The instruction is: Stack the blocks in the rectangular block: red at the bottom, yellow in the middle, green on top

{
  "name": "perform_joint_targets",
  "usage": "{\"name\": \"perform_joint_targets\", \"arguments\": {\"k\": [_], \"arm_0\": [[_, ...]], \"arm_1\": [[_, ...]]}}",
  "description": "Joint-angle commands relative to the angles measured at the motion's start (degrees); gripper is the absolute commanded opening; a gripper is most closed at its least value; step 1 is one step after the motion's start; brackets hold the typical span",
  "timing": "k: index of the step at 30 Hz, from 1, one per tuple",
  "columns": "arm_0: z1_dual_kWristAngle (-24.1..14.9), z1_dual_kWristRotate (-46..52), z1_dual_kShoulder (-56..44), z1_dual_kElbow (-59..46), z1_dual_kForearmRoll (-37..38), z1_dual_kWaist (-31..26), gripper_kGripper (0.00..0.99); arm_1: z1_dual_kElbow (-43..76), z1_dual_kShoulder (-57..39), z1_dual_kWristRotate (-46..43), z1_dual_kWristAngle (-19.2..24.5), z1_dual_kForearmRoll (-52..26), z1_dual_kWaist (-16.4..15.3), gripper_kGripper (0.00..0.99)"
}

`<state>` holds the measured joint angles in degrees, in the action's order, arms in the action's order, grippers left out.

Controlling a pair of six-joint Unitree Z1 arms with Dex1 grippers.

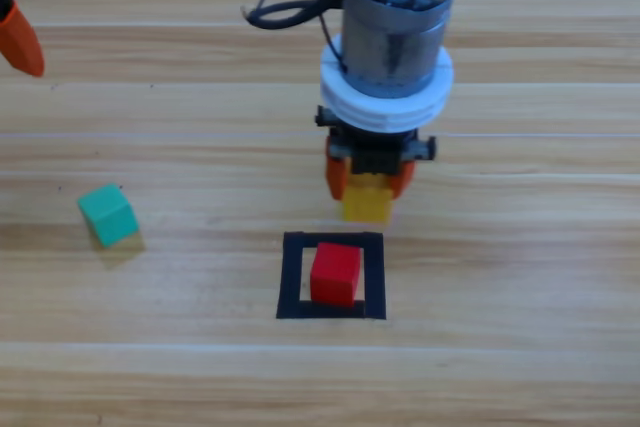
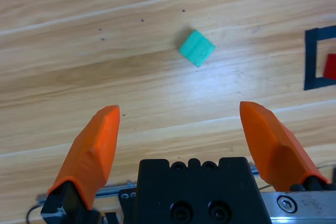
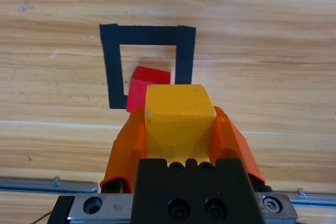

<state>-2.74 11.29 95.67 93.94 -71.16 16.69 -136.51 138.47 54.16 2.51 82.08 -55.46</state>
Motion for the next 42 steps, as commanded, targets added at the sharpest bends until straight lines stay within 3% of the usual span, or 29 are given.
{"name": "perform_joint_targets", "arguments": {"k": [1, 6, 9, 14, 31, 42], "arm_0": [[3.5, -2.9, -0.5, -3.9, 2.3, -6.1, 0.977], [5.4, -6.5, -1.2, -6.6, 4.1, -8.0, 0.976], [9.2, -10.1, -1.0, -8.6, 5.4, -10.4, 0.986], [12.1, -13.0, -1.2, -10.4, 6.8, -11.5, 0.990], [15.6, -15.2, -1.6, -15.8, 10.7, -11.9, 0.990], [15.8, -15.2, -1.6, -18.3, 12.8, -12.0, 0.990]], "arm_1": [[-6.5, 8.5, 1.5, 1.0, 3.7, -2.9, 0.000], [-7.6, 10.3, 2.2, 0.9, 3.7, -3.2, 0.000], [-8.1, 10.8, 2.5, 0.8, 3.7, -3.3, 0.000], [-8.9, 11.0, 2.5, 0.8, 3.7, -4.0, 0.000], [-9.1, 12.4, 2.7, 0.3, 3.7, -4.7, 0.000], [-9.0, 12.8, 2.6, -0.2, 3.9, -5.2, 0.000]]}}
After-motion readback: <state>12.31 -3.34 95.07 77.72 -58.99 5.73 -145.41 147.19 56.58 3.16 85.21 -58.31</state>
